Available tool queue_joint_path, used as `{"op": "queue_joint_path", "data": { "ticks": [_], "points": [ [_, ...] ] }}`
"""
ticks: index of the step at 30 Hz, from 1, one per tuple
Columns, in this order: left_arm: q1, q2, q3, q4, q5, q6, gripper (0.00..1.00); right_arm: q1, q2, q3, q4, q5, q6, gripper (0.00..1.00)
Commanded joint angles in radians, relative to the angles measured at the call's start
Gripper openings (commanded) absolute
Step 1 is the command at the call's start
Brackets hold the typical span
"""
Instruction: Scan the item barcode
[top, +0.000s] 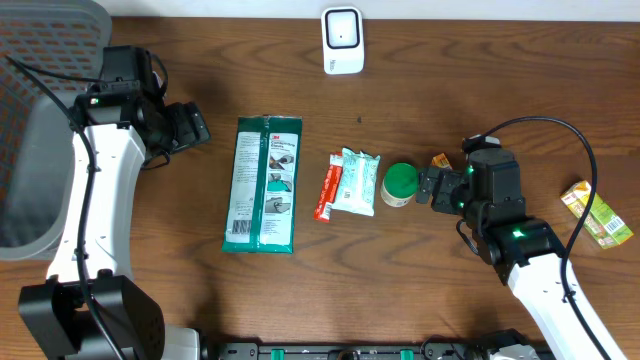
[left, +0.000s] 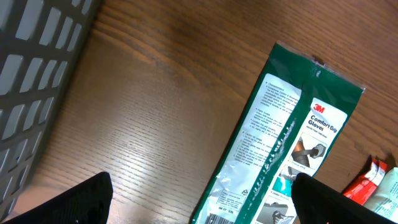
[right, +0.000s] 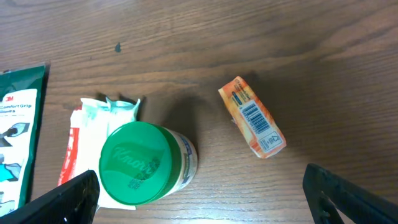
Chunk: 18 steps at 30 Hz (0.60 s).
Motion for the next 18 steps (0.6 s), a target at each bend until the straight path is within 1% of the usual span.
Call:
{"op": "queue_joint_path", "data": {
  "ticks": [1, 18],
  "points": [
    [0.004, 0.005, 0.003, -0.006, -0.002, 0.006, 0.92, -0.006, 0.005, 0.003, -0.001, -0.012, 0.016, 0.99],
    [0.004, 0.005, 0.003, -0.006, -0.002, 0.006, 0.92, -0.006, 0.005, 0.003, -0.001, -0.012, 0.016, 0.99]
  ]
}}
